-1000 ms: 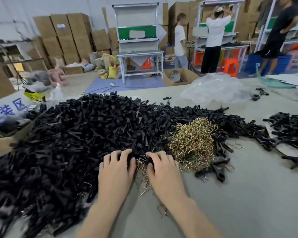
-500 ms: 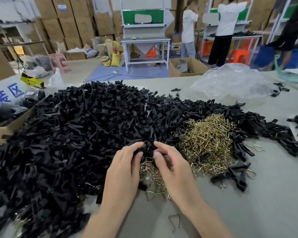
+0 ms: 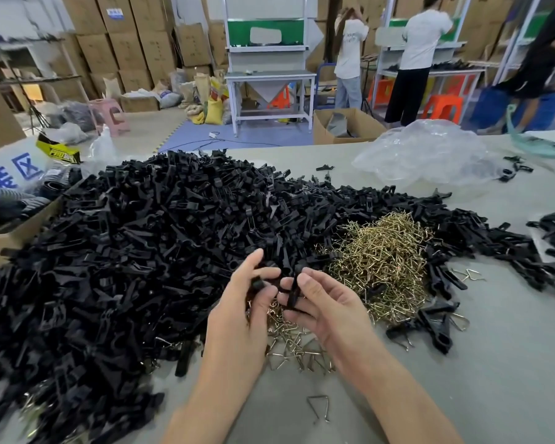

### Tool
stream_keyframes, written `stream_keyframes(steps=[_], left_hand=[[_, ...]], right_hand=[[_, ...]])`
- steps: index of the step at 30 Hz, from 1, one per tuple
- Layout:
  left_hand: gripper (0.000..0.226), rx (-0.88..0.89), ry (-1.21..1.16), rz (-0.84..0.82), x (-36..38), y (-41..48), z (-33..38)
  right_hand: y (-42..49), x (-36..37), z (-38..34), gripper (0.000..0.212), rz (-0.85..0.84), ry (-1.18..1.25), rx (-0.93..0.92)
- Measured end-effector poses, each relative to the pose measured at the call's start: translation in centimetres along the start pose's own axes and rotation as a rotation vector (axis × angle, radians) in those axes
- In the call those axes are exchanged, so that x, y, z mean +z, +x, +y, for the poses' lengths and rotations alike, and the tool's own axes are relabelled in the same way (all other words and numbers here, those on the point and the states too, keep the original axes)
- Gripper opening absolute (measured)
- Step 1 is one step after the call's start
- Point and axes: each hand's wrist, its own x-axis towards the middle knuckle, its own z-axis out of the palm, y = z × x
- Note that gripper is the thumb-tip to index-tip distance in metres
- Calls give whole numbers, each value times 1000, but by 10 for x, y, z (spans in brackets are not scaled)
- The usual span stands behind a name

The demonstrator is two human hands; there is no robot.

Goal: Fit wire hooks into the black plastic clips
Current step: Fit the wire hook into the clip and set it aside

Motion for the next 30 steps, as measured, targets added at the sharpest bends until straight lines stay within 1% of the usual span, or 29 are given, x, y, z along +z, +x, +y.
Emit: stream_keyframes(steps=[2,5,7,10,11,13,16,20,22,26,28,30], left_hand=[[59,-81,-118,20,0,2,-1],[58,-201,-322,-13,-2,5,-4],[52,-281,-514,-22,-4,8,-4],[35,-438,-813,-26,-5,12,-4],[32,-485,-889,-26,-5,13,-4],[35,-555,-999,-23,-6,13,-4],[41,-593,-1046,-54,-6,14,-4],[42,-619,-1014,-113,-7,14,-5],[41,-630,-1017,-147,-7,13,-5],[37,-639,-1020,-153,-4,11,-5],[35,-639,-1025,-143,-1,10,-3],[36,-645,-1029,-100,1,9,-1]], right_hand=[[1,-1,-2,35,14,4,-6],[1,-1,-3,39,44,-7,-22],[2,0,-2,41,33,16,-25],[2,-1,0,32,4,61,-30],[3,-1,1,25,1,64,-27],[3,-2,1,16,4,73,-16],[3,-1,-1,19,13,106,0],[3,-1,-4,22,44,187,25],[2,-1,-4,28,42,181,37],[-2,0,-4,41,18,106,37],[-3,2,-3,40,-9,70,27],[-4,4,0,36,-27,-40,2]])
